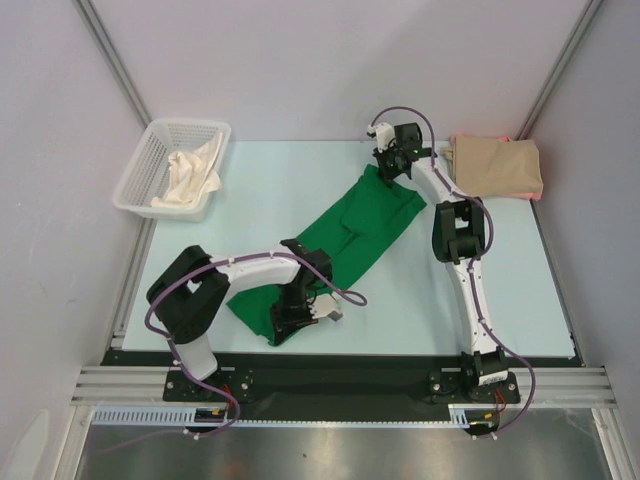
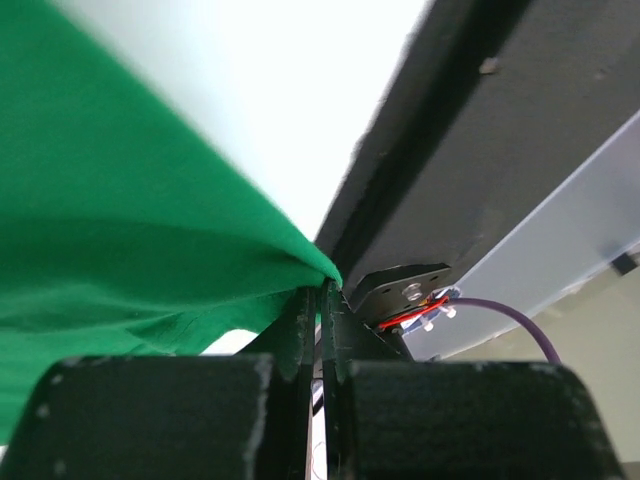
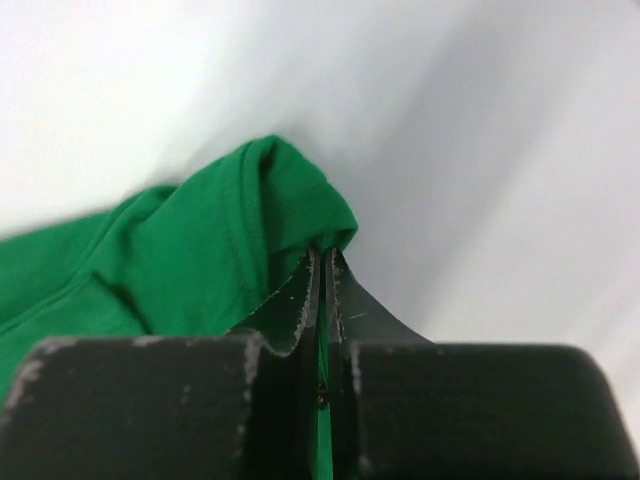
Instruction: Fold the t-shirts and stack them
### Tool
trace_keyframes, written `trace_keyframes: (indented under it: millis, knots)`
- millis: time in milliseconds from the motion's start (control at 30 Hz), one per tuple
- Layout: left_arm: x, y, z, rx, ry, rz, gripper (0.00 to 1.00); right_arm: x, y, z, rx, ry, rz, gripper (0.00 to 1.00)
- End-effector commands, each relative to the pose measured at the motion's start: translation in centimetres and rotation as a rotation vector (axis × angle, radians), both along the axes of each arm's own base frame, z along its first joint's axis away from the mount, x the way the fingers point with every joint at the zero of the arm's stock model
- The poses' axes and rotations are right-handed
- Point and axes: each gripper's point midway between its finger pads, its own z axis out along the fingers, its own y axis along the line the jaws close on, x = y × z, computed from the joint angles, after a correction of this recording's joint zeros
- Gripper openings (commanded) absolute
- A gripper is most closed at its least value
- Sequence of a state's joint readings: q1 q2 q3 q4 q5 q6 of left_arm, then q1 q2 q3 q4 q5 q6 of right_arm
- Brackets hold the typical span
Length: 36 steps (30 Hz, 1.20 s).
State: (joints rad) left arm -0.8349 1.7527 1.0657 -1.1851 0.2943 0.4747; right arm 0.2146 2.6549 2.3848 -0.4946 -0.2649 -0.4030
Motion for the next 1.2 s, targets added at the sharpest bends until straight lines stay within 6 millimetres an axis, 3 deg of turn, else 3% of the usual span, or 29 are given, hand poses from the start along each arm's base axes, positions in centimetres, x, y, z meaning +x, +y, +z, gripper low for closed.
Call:
trace_keyframes:
  millis: [0, 200, 233, 400, 467, 633, 800, 933, 1000, 1033, 1133, 1167]
  knots:
    - [-1.5, -1.0, 1.1, -0.033, 0.023, -0.092, 0.01, 1.9, 3.1, -0.1, 0.025, -0.080, 0.007, 0.00]
    - [-2.0, -5.9, 1.3, -0.085, 0.062, -0.136, 0.00, 4.7, 5.8, 3.0, 0.097, -0.231, -0.025, 0.00]
    - [-1.7, -7.0, 1.0, -0.088, 0.069, -0.137, 0.00, 5.0, 6.2, 2.9, 0.105, -0.243, -0.024, 0.00]
    - [-1.4, -10.0, 0.3, -0.106, 0.080, -0.179, 0.00, 7.1, 7.8, 5.4, 0.179, -0.391, -0.032, 0.00]
    - [-1.0, -10.9, -0.4, -0.095, 0.087, -0.191, 0.00, 7.5, 8.0, 5.3, 0.191, -0.414, -0.032, 0.00]
    - [0.0, -14.0, -0.8, -0.125, 0.086, -0.223, 0.00, 8.7, 8.8, 7.5, 0.260, -0.525, -0.040, 0.00]
    - [0.5, -16.7, -1.7, -0.141, 0.104, -0.228, 0.00, 9.0, 9.9, 8.3, 0.324, -0.579, -0.023, 0.00]
    - [1.3, -20.0, -1.4, -0.209, 0.083, -0.226, 0.05, 9.0, 10.4, 9.1, 0.388, -0.590, -0.035, 0.01]
    - [2.1, -21.1, -1.0, -0.229, 0.043, -0.224, 0.11, 8.8, 10.6, 9.5, 0.425, -0.561, -0.040, 0.17]
    - [3.0, -22.4, -0.1, -0.268, 0.004, -0.225, 0.14, 8.8, 10.2, 11.3, 0.438, -0.572, -0.041, 0.46]
    - [4.4, -24.5, 3.3, -0.342, -0.078, -0.216, 0.18, 8.6, 8.6, 14.5, 0.435, -0.574, -0.067, 0.85]
    - [4.6, -24.8, 5.3, -0.379, -0.112, -0.215, 0.21, 8.0, 8.1, 19.1, 0.453, -0.620, -0.067, 0.90]
